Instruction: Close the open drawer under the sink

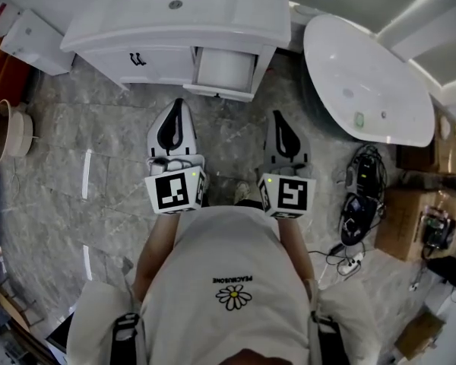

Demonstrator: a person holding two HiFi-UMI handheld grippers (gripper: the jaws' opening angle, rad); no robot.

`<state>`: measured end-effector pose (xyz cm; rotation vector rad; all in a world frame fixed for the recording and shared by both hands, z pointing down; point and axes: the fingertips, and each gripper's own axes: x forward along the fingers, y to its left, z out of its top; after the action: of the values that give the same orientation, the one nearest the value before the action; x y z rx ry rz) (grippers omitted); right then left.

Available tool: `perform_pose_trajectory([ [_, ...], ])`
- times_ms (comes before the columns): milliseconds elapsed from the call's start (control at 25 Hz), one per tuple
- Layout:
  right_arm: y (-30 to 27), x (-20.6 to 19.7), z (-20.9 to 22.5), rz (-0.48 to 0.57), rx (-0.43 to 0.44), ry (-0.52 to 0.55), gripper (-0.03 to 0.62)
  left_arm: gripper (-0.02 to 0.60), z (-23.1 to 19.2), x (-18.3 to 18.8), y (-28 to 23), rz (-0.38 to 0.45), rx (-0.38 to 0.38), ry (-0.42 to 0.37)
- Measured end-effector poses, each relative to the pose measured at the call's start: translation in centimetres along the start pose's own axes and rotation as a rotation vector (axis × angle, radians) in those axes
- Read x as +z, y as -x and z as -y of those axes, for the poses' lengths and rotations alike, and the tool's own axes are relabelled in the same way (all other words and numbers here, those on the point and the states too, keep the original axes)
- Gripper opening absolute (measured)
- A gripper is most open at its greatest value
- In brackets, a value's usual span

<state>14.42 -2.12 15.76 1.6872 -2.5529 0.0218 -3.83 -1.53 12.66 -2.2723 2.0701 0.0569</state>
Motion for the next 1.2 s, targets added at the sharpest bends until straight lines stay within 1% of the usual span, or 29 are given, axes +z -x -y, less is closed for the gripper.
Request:
perform_pose_trajectory([
  [200,-0.7,0.8,-0.7,0.011,-0.023,-0.003,0.029,0.02,-1.5,0.5,-0.9,0.01,-0.01,0.002],
  [360,-1.2,0.5,-1.0,0.009,-0.035,-0.017,0.029,0.021,-2.3,0.3,-1.3,0.002,0.003,0.01],
  [560,-1.9,0.2,-1.5,0.006,-0.008,-0.005,0.029,0.021,-1.9,-1.2,-2.2,-0.018,-0.023,0.011],
  [720,-4.0,-0.4,-1.5,-0.002,0.006,-0.001,0.029,0.021,-1.4,-2.6,-4.3,-0.033,-0.055,0.033],
  [800,-5.5,-1.3,-1.0,-0.003,-0.005,-0.013,0.029,0.021,-0.9,-4.3,-5.7,-0.05,-0.058,0.057],
  [960,-8.6,-4.0,-0.5,-0.003,0.003,-0.046,0.029,0.021,-0.3,-9.3,-7.4,-0.09,-0.063,0.099],
  [1040,-9.9,-6.0,-0.6,-0.011,0.012,-0.051,0.029,0.021,-0.1,-12.2,-7.7,-0.125,-0.066,0.098],
  [1120,-11.5,-8.2,-0.4,-0.019,0.009,-0.057,0.029,0.021,-0.3,-15.4,-8.3,-0.179,-0.067,0.085],
  [1200,-12.6,-10.4,-0.4,-0.028,0.002,-0.058,0.029,0.021,-0.8,-18.1,-9.0,-0.19,-0.052,0.098],
])
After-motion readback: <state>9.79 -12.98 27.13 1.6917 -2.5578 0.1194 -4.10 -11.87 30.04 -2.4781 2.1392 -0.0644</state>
